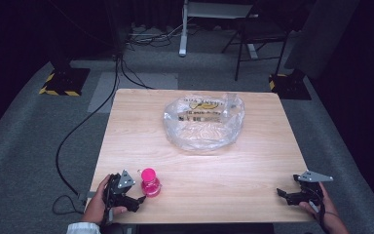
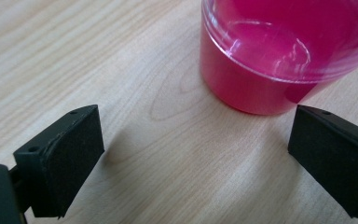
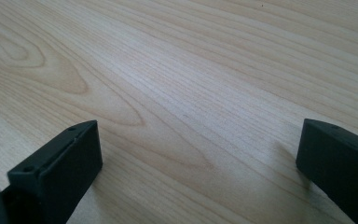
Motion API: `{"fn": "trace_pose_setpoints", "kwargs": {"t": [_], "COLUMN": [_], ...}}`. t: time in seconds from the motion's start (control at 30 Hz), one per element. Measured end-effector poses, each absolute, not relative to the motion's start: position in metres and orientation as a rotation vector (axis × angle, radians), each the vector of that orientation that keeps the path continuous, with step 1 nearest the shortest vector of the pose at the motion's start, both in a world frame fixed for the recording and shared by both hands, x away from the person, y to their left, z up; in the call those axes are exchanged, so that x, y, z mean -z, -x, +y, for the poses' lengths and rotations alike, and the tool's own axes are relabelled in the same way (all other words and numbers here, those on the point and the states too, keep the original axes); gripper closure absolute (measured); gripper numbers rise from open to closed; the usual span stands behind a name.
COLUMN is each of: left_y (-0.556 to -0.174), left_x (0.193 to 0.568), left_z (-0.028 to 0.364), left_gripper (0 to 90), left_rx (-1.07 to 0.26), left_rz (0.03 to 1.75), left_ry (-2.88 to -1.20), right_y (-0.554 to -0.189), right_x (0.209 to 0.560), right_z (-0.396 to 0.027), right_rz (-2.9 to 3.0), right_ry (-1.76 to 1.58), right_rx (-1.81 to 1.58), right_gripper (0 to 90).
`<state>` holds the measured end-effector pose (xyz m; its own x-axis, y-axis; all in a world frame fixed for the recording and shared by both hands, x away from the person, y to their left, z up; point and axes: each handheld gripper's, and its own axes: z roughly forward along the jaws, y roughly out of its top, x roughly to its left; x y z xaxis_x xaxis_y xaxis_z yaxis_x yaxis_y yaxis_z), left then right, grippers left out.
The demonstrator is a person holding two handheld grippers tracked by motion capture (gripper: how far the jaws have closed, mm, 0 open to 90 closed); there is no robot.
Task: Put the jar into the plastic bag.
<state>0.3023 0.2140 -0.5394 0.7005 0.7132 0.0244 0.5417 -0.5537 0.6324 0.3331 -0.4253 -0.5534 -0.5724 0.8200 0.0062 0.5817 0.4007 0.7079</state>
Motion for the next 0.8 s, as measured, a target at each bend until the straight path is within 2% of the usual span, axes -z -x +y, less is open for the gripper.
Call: {"fn": "trace_pose_setpoints", "kwargs": {"t": [0.8], "left_y": [-0.292], "left_x": [0.499], "left_z": [0.204], "left_gripper": [4.9], "left_rx": [-0.447], "left_rz": [0.885], "left_ry": [-2.291], "right_y": [-0.333], "right_x": [0.553], "right_z": [-0.425], "right_rz": [2.32], "right_ry": [-1.213], "right_rx": [-0.968], "right_gripper": [0.0]}}
